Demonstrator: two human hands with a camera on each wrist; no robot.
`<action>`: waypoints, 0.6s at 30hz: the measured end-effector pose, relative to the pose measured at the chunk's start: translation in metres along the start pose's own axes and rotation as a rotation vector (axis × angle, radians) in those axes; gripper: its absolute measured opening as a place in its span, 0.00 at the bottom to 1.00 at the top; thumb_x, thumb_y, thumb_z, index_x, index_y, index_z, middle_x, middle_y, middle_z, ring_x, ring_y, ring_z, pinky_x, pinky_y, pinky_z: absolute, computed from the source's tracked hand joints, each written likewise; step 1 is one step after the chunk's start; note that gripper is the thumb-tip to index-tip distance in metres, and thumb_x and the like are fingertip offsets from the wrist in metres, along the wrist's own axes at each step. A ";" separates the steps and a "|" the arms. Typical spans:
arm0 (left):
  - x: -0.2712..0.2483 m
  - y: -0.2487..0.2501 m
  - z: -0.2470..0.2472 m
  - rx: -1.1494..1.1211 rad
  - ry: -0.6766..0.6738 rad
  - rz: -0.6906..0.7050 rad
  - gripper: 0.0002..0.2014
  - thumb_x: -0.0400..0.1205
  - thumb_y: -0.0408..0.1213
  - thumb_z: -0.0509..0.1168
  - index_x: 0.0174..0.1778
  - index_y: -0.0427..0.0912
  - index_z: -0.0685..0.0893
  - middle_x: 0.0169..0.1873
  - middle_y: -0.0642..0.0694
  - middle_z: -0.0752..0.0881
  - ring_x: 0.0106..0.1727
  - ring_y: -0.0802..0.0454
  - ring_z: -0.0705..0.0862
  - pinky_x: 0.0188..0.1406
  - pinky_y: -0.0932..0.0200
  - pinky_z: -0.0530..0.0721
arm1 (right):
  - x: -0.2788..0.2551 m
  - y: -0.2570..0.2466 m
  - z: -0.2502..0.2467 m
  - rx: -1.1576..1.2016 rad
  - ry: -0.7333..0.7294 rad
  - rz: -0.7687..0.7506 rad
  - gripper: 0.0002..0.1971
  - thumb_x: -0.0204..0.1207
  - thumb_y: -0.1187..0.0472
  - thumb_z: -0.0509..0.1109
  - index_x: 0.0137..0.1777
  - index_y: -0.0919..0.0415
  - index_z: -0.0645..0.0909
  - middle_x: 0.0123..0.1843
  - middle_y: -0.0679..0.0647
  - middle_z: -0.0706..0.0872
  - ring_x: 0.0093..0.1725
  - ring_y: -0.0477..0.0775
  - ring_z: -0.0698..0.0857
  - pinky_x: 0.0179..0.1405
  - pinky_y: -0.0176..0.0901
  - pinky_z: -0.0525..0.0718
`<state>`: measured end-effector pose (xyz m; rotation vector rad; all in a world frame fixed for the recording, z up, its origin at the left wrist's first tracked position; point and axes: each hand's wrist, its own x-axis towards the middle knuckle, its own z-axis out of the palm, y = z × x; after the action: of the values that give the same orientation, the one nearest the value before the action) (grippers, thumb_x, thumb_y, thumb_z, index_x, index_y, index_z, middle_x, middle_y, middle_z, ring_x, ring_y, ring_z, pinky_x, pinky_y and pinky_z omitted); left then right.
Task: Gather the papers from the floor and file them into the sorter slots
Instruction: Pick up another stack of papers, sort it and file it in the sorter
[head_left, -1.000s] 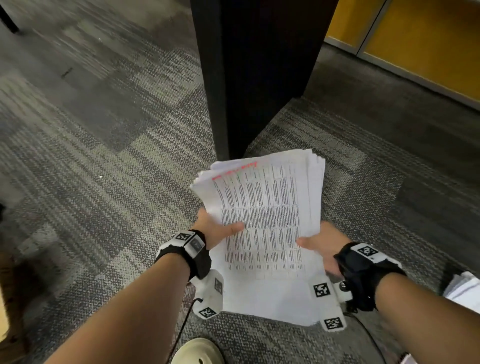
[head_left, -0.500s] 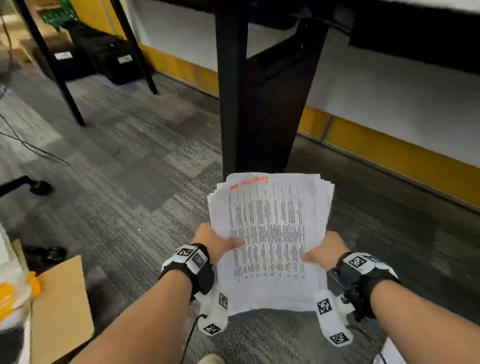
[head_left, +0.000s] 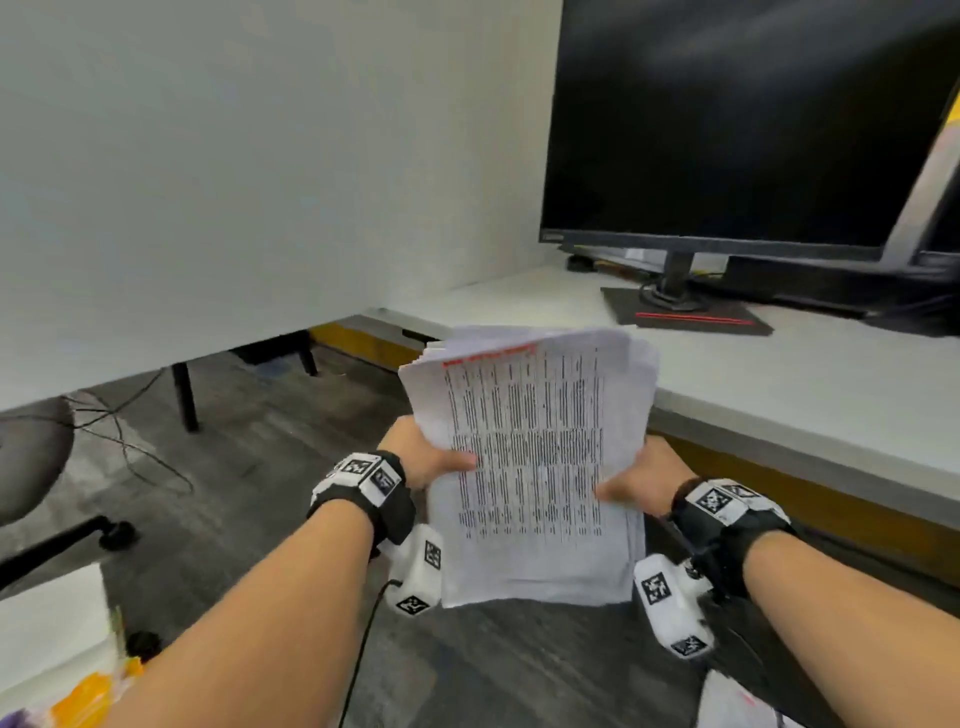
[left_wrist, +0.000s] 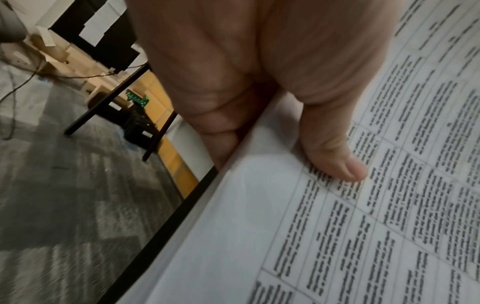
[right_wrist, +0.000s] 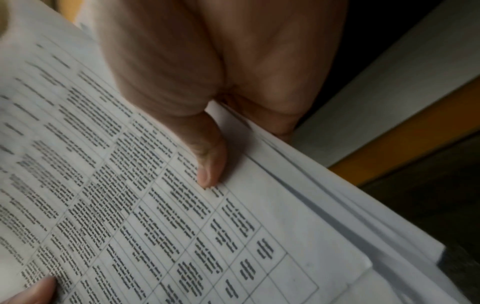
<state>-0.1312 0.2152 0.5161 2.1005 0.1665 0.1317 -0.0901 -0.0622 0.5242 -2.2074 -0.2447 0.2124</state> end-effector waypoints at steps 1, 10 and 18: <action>-0.007 0.017 -0.004 -0.003 0.013 0.026 0.24 0.68 0.36 0.82 0.59 0.39 0.85 0.55 0.44 0.88 0.57 0.47 0.86 0.63 0.50 0.83 | -0.010 -0.008 -0.013 0.008 0.025 -0.012 0.18 0.63 0.73 0.79 0.54 0.65 0.86 0.49 0.56 0.90 0.49 0.54 0.89 0.51 0.46 0.87; -0.012 0.120 0.026 0.012 0.052 0.095 0.15 0.70 0.40 0.80 0.49 0.43 0.85 0.37 0.51 0.87 0.42 0.52 0.87 0.35 0.65 0.84 | -0.041 -0.017 -0.102 0.051 0.124 -0.076 0.24 0.61 0.72 0.80 0.59 0.65 0.83 0.53 0.58 0.90 0.54 0.59 0.88 0.60 0.59 0.85; 0.016 0.246 0.168 -0.220 -0.022 0.298 0.21 0.70 0.32 0.79 0.59 0.40 0.84 0.52 0.45 0.90 0.52 0.48 0.88 0.58 0.45 0.87 | -0.086 0.030 -0.257 -0.062 0.490 0.014 0.21 0.64 0.76 0.78 0.58 0.69 0.82 0.53 0.61 0.88 0.54 0.61 0.87 0.57 0.53 0.84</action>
<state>-0.0718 -0.0485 0.6422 1.8947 -0.1693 0.2924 -0.1091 -0.2979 0.6592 -2.2449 0.0363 -0.3325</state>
